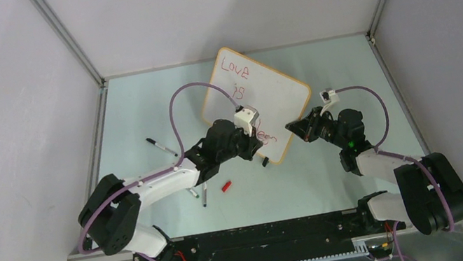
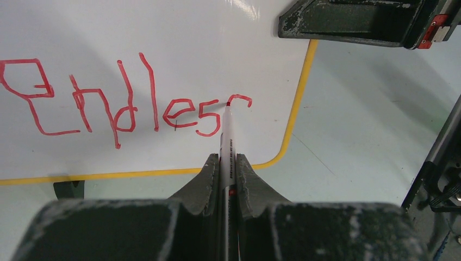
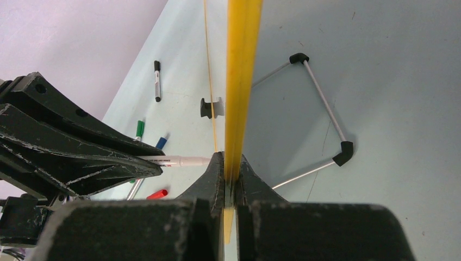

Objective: Write a sentence on the whiteboard

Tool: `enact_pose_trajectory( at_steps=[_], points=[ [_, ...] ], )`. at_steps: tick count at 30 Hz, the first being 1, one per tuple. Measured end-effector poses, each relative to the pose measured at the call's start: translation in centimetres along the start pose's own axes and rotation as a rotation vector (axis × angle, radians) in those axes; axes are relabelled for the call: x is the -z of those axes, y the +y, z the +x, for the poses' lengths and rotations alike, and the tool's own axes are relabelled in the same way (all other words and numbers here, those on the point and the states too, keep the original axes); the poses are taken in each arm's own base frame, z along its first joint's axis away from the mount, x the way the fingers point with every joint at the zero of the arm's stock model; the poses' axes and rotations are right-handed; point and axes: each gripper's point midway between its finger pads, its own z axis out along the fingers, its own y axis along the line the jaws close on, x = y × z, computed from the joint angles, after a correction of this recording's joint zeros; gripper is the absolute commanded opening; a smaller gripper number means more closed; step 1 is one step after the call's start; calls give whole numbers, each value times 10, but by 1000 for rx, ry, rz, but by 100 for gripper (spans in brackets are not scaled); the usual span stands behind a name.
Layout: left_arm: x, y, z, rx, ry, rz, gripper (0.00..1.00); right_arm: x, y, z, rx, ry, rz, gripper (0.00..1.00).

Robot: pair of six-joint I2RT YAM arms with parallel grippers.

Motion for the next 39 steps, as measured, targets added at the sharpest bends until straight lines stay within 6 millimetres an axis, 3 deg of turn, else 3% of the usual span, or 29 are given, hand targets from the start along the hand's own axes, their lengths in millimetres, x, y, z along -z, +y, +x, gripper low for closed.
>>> enact_pose_trajectory(
  at_steps=[39],
  points=[
    [1,-7,6,-25,25,45,0,0,0,0,0,0,0,0]
  ],
)
